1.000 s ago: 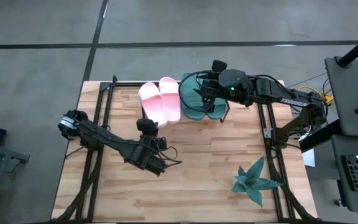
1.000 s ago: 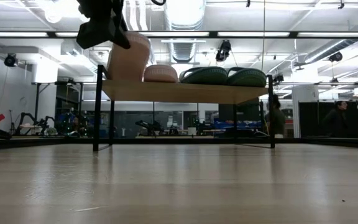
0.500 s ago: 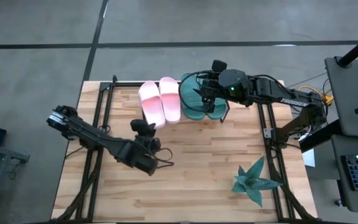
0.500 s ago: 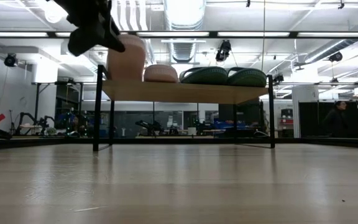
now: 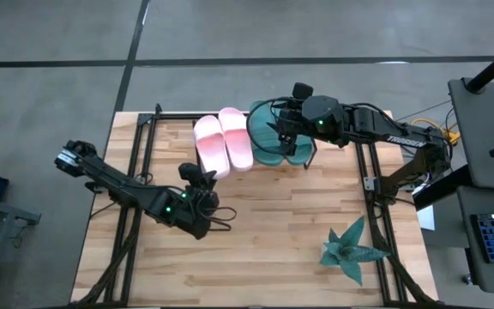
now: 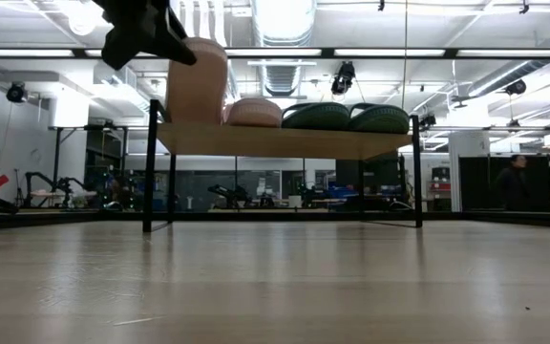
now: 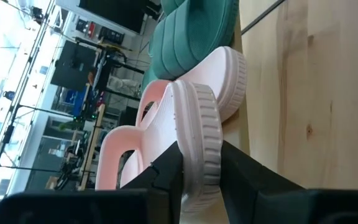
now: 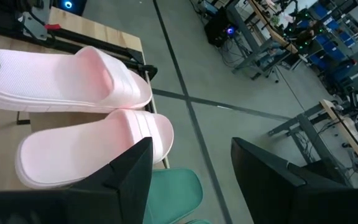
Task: Pick and place slides into the shelf
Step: Adjust the slippers on the shelf
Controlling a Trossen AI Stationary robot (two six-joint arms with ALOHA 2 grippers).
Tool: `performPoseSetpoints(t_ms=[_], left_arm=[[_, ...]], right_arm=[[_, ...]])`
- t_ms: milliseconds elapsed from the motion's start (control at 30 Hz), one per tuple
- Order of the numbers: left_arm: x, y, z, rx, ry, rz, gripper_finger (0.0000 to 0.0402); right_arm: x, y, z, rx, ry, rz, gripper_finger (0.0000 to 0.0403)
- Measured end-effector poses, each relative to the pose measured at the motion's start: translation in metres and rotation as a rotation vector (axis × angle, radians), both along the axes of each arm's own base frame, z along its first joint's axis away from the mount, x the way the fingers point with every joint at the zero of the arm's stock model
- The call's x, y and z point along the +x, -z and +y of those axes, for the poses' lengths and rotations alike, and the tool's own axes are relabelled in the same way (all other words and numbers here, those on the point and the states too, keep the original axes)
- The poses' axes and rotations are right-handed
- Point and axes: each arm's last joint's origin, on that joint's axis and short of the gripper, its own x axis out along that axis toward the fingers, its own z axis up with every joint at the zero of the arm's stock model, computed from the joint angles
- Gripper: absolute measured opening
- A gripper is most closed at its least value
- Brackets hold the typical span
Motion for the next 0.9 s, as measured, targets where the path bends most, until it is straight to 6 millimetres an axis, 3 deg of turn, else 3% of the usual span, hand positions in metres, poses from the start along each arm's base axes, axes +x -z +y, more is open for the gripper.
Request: performPoseSetpoints(t_ms=[600, 900], left_arm=[[-0.008, -0.014, 0.005, 0.112, -0.042, -0.029, 0.0065], [-0.006, -0.001, 0.003, 0.047, -0.013, -0.055, 0.0065]], right_arm=[[0.0, 0.0, 0.0, 0.009, 0.004, -0.006, 0.0208], [0.0, 0.0, 0.0, 0.009, 0.004, -0.006, 0.0208]])
